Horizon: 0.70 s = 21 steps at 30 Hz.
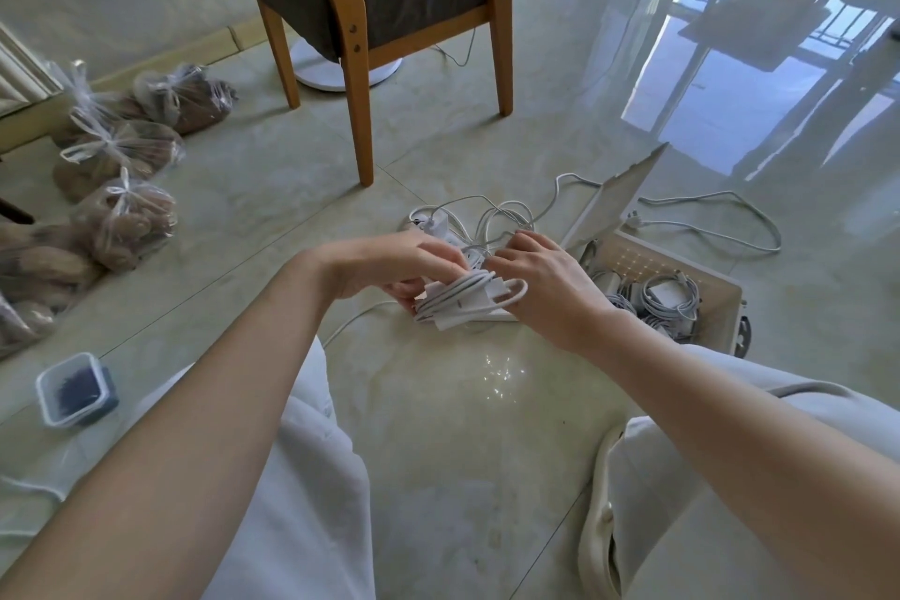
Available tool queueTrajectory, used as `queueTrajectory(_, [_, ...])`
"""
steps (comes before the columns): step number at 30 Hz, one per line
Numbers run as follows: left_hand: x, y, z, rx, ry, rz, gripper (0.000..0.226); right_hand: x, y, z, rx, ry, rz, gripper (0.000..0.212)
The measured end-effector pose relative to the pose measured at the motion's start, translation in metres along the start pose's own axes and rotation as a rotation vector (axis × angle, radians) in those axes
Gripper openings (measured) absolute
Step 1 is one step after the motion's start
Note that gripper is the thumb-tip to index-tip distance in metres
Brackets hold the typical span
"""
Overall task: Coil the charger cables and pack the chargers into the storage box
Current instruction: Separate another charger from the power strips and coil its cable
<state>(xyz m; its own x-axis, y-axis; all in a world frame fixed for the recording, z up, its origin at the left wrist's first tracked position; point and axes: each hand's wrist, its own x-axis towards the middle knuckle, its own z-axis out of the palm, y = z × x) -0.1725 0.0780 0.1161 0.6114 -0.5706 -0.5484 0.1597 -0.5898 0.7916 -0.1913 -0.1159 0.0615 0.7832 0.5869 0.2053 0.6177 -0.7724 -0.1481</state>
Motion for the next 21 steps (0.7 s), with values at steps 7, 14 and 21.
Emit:
queueTrajectory(7, [0.0, -0.006, -0.003, 0.125, -0.003, 0.026, 0.021, 0.005, 0.007, -0.003, -0.076, 0.087, -0.017, 0.007])
queueTrajectory(14, [0.007, -0.012, 0.008, 0.674, 0.367, -0.059, 0.022, 0.009, 0.003, 0.0, -0.236, 0.055, 0.026, 0.013])
queueTrajectory(21, [0.013, -0.017, 0.012, 0.993, 0.527, -0.035, 0.017, 0.008, -0.005, -0.004, -0.159, 0.028, -0.049, 0.016])
